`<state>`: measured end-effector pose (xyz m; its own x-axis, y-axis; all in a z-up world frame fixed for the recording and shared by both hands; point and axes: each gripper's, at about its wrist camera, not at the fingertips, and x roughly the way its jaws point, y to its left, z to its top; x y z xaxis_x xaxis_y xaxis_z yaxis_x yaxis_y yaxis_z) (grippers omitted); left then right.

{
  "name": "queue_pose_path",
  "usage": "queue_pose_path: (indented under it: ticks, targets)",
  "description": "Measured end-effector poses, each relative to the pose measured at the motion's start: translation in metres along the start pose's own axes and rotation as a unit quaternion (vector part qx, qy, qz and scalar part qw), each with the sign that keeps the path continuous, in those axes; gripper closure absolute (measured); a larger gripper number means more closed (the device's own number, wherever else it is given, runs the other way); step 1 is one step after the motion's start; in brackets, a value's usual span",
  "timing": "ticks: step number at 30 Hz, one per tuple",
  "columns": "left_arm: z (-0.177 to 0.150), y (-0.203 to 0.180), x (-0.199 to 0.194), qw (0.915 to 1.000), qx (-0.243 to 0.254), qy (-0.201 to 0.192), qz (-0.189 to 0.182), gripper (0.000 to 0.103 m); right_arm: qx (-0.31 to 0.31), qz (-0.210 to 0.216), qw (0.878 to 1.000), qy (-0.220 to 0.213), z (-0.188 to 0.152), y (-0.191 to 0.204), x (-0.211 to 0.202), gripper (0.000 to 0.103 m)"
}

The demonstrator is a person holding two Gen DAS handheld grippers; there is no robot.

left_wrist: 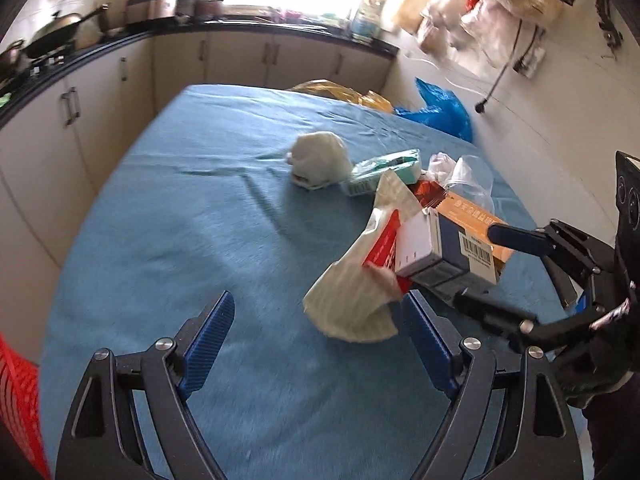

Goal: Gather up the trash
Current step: 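Grasp the white-red snack bag with the left tool while the right tool grasps the blue medicine box, then drop the snack bag and blue medicine box into the red basket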

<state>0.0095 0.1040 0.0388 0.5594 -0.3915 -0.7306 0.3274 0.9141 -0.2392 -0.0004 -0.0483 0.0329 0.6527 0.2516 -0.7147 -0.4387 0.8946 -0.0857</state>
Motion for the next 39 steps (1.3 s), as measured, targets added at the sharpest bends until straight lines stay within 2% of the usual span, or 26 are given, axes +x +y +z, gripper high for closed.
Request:
queue_pose_path:
  ticks: [1,2,4,11,17,18,20,21,26,34,39]
  targets:
    - [0.003,0.0,0.004,1.0,0.002,0.003,-0.006,0.019,0.0,0.002,1.0,0.004,0.0,0.0,0.004,0.029]
    - [0.005,0.0,0.009,0.9999,0.002,0.007,-0.013,0.019,0.003,0.005,1.0,0.008,0.0,0.0,0.005,0.05]
    - [0.008,0.001,0.015,0.9995,0.0,0.012,-0.029,0.019,0.024,0.024,0.999,0.017,-0.001,-0.004,0.007,0.065]
    - [0.014,-0.008,0.034,0.9977,0.01,0.034,-0.058,0.019,0.072,0.028,0.997,0.002,-0.014,-0.017,-0.016,0.066]
    - [0.016,-0.01,0.044,0.9954,-0.01,0.047,-0.083,0.019,0.111,0.031,0.993,-0.01,-0.028,-0.023,-0.044,0.065]
    - [0.017,-0.012,0.045,0.9956,-0.01,0.046,-0.081,0.023,0.115,0.031,0.993,-0.01,-0.03,-0.022,-0.047,0.065]
    - [0.018,-0.015,0.049,0.9963,-0.012,0.051,-0.067,0.056,0.122,0.027,0.992,-0.011,-0.034,-0.021,-0.054,0.065]
    - [0.019,-0.014,0.05,0.9963,-0.016,0.058,-0.06,0.067,0.124,0.026,0.992,-0.012,-0.037,-0.02,-0.056,0.065]
    - [0.017,-0.016,0.029,0.9976,-0.038,0.027,-0.051,0.069,0.135,0.025,0.99,-0.017,-0.042,-0.015,-0.072,0.065]
    - [-0.007,-0.031,-0.043,0.9992,-0.024,-0.029,-0.012,0.069,0.154,0.035,0.986,-0.05,-0.041,-0.007,-0.096,0.065]
    - [-0.03,-0.014,-0.087,0.9975,-0.055,-0.044,0.007,0.069,0.151,0.048,0.986,-0.051,-0.04,0.01,-0.101,0.065]
